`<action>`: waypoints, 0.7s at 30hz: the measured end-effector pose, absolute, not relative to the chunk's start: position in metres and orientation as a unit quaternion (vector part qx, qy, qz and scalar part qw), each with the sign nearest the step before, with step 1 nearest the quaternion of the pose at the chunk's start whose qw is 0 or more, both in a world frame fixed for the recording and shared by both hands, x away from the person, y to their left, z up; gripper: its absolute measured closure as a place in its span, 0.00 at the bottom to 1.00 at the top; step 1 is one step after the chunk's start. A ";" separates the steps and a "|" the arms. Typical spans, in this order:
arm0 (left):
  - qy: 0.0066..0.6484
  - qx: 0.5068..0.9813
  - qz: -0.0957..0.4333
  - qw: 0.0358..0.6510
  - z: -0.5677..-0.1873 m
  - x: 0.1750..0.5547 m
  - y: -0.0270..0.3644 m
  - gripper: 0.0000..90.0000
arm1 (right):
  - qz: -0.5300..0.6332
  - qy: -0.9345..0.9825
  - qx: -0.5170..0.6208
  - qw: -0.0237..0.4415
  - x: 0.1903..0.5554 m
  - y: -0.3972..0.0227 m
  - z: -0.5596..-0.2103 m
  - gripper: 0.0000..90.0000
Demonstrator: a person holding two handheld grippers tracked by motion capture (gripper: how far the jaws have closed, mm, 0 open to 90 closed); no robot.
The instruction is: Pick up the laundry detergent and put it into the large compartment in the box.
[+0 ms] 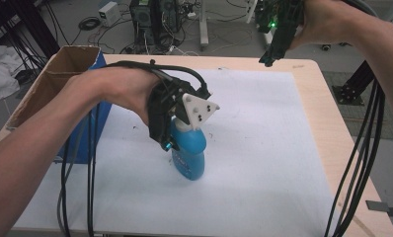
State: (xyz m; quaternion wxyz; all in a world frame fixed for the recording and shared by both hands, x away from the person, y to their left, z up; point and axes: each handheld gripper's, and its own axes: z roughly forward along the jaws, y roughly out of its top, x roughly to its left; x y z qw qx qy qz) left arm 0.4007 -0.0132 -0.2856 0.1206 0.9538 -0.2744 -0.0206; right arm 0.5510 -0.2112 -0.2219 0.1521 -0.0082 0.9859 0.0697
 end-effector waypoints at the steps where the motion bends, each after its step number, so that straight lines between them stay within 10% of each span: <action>1: -0.274 0.954 -0.021 0.121 -0.286 0.401 -0.013 0.38 | 0.069 0.986 -0.007 0.151 0.551 -0.211 -0.222 0.13; 21: -0.267 0.956 -0.021 0.120 -0.285 0.401 -0.013 0.41 | 0.069 0.986 -0.009 0.153 0.549 -0.212 -0.222 0.13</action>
